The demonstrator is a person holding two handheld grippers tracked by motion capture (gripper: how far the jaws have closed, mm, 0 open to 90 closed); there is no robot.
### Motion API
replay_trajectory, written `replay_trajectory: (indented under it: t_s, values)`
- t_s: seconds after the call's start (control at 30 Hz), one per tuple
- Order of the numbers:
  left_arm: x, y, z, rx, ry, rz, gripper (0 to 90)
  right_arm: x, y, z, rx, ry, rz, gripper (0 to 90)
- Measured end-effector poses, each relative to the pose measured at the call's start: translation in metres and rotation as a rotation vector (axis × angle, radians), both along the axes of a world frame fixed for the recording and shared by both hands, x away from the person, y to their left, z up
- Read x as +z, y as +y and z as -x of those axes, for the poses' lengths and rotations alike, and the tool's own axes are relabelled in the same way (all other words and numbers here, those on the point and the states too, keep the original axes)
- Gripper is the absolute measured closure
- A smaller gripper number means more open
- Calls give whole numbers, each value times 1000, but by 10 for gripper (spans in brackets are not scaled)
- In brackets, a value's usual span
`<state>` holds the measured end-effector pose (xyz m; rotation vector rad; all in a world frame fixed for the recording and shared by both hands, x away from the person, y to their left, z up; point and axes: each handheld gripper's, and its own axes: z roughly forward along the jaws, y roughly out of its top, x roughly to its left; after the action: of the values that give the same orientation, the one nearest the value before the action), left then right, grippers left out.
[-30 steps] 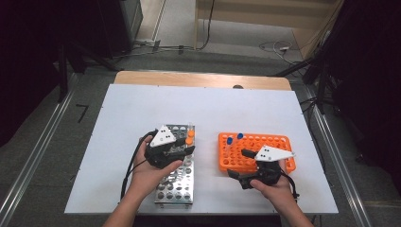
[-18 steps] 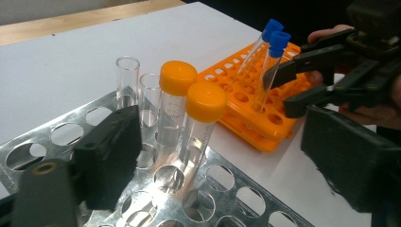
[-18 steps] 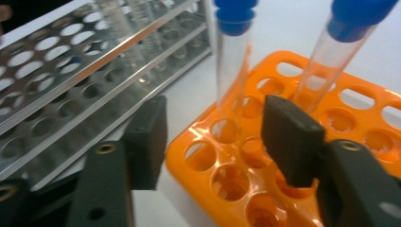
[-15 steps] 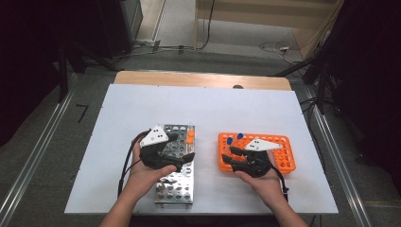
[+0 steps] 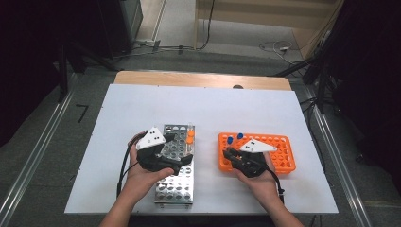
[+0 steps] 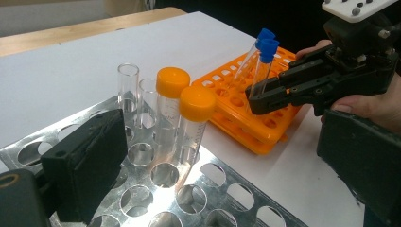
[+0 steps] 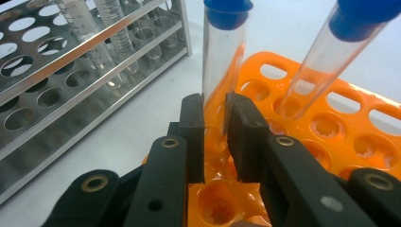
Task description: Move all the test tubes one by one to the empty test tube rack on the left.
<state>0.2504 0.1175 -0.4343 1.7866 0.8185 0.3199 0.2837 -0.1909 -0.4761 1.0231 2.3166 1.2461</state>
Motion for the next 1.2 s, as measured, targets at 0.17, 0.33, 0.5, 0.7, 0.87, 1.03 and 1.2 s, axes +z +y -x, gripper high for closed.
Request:
replay_trajectory:
  t_s: [0.17, 0.33, 0.5, 0.7, 0.87, 1.03, 1.2]
  values:
    - [3, -3, 2, -6, -7, 1, 29, 6, -4, 3, 6, -30, -27, 750]
    - [5, -6, 3, -12, -15, -2, 29, 17, -9, 8, 12, -69, -64, 750]
    - [6, -9, 4, -21, -19, 3, 30, 24, -9, 15, 46, -83, -88, 750]
    - [8, -13, 6, -32, -22, 7, 36, 26, -2, 23, 92, -84, -79, 750]
    - [10, -17, 6, -48, -25, 18, 45, 26, 0, 29, 127, -80, -84, 751]
    - [11, -24, 6, -73, -24, 34, 66, 27, 2, 34, 155, -73, -88, 751]
    - [10, -33, 7, -125, -25, 37, 146, 27, 7, 39, 174, -69, -81, 751]
